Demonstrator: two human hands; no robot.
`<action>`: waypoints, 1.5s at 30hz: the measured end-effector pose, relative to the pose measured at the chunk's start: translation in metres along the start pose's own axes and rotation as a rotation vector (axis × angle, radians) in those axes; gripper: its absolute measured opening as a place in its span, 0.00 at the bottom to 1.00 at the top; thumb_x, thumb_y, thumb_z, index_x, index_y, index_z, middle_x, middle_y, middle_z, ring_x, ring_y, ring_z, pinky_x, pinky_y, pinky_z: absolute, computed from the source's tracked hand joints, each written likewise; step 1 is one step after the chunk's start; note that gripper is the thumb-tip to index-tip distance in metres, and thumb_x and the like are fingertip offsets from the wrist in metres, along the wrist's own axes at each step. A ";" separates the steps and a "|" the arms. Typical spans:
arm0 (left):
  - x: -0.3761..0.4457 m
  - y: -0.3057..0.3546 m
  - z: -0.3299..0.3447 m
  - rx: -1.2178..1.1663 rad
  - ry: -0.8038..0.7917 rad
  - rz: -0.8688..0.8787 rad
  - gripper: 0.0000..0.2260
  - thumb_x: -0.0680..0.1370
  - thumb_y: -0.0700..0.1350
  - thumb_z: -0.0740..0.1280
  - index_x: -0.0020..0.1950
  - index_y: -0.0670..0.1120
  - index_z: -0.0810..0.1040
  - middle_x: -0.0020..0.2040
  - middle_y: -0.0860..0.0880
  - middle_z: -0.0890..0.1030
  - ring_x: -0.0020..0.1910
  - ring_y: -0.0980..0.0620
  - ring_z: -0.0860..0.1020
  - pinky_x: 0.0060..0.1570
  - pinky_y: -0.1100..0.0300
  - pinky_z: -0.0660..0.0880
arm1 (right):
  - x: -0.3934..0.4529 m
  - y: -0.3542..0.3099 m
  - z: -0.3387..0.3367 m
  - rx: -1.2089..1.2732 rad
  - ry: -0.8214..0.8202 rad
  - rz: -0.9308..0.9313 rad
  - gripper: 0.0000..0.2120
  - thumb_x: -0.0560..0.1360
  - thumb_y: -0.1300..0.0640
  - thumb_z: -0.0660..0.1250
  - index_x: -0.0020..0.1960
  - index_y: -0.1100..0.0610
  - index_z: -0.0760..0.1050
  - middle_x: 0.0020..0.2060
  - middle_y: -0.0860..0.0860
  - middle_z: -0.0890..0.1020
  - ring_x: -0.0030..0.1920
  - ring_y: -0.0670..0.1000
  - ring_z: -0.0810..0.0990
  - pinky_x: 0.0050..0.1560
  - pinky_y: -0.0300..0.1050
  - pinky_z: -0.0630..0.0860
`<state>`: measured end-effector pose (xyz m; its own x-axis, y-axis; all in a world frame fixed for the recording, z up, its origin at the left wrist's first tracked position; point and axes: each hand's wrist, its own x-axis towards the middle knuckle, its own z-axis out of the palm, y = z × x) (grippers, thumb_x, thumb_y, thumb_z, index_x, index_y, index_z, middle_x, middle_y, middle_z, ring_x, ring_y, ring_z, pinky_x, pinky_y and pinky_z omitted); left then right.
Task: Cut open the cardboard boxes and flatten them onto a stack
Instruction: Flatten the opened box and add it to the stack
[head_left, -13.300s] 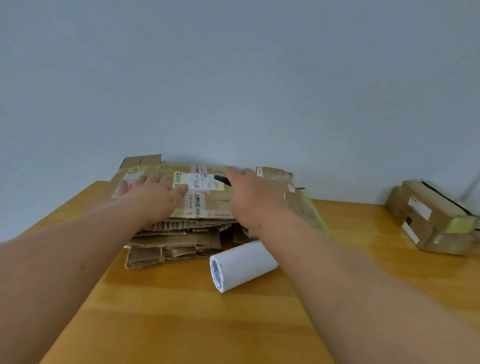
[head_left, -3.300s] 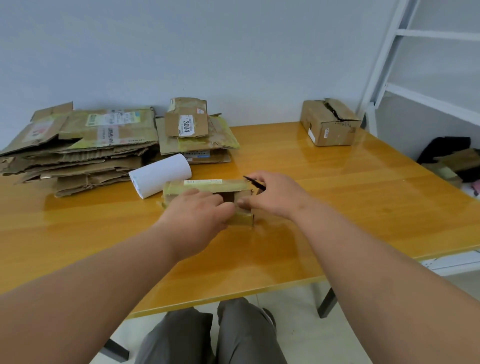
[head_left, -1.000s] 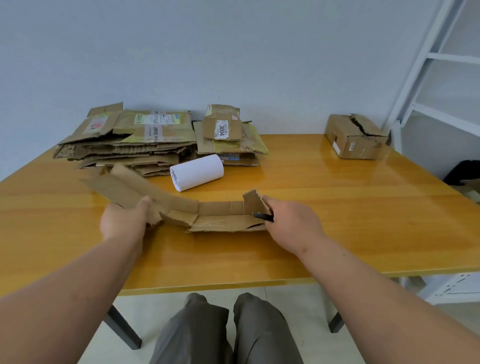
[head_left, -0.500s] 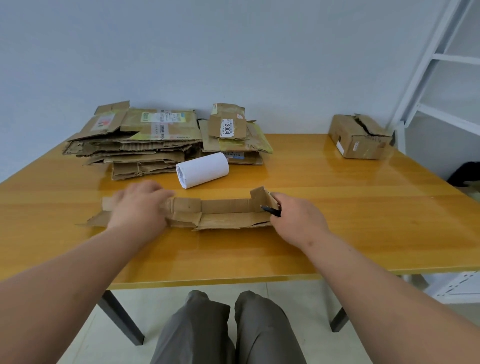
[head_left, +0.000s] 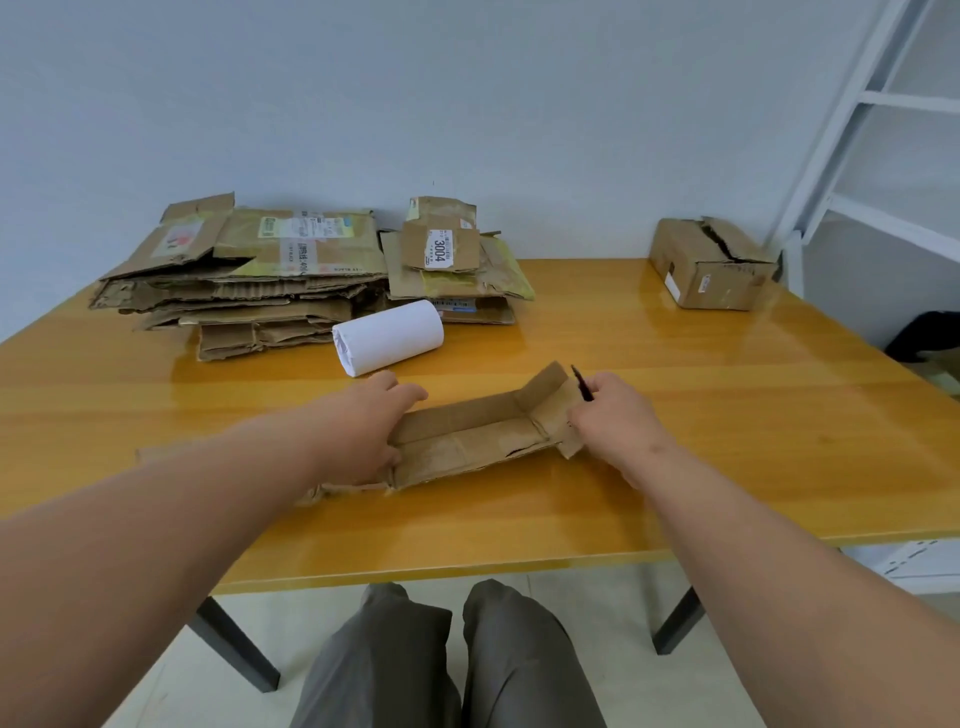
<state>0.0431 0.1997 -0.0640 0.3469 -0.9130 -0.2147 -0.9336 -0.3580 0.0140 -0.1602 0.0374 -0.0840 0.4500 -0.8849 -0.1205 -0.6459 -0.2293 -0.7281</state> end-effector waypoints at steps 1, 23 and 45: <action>-0.002 0.000 0.005 -0.003 0.035 0.028 0.29 0.80 0.51 0.66 0.77 0.58 0.55 0.71 0.53 0.61 0.66 0.50 0.66 0.64 0.54 0.71 | 0.000 0.000 -0.001 -0.077 0.000 0.013 0.07 0.78 0.59 0.60 0.55 0.52 0.69 0.41 0.52 0.78 0.36 0.53 0.75 0.33 0.46 0.69; -0.011 -0.001 0.040 0.037 0.086 -0.007 0.46 0.68 0.78 0.47 0.80 0.54 0.46 0.79 0.54 0.36 0.78 0.49 0.35 0.75 0.48 0.39 | -0.002 -0.025 -0.011 0.014 -0.154 0.077 0.12 0.80 0.49 0.64 0.42 0.55 0.70 0.33 0.51 0.68 0.31 0.51 0.65 0.31 0.43 0.61; -0.070 -0.029 0.040 -0.104 -0.010 -0.313 0.33 0.75 0.73 0.53 0.77 0.66 0.53 0.79 0.54 0.50 0.77 0.44 0.51 0.72 0.39 0.54 | -0.038 -0.073 -0.021 0.374 -0.024 0.144 0.08 0.79 0.53 0.60 0.45 0.56 0.73 0.31 0.52 0.66 0.25 0.49 0.59 0.28 0.42 0.58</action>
<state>0.0429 0.2815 -0.0883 0.6139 -0.7540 -0.2337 -0.7678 -0.6391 0.0451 -0.1427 0.0799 -0.0120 0.3887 -0.8864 -0.2514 -0.4366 0.0631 -0.8974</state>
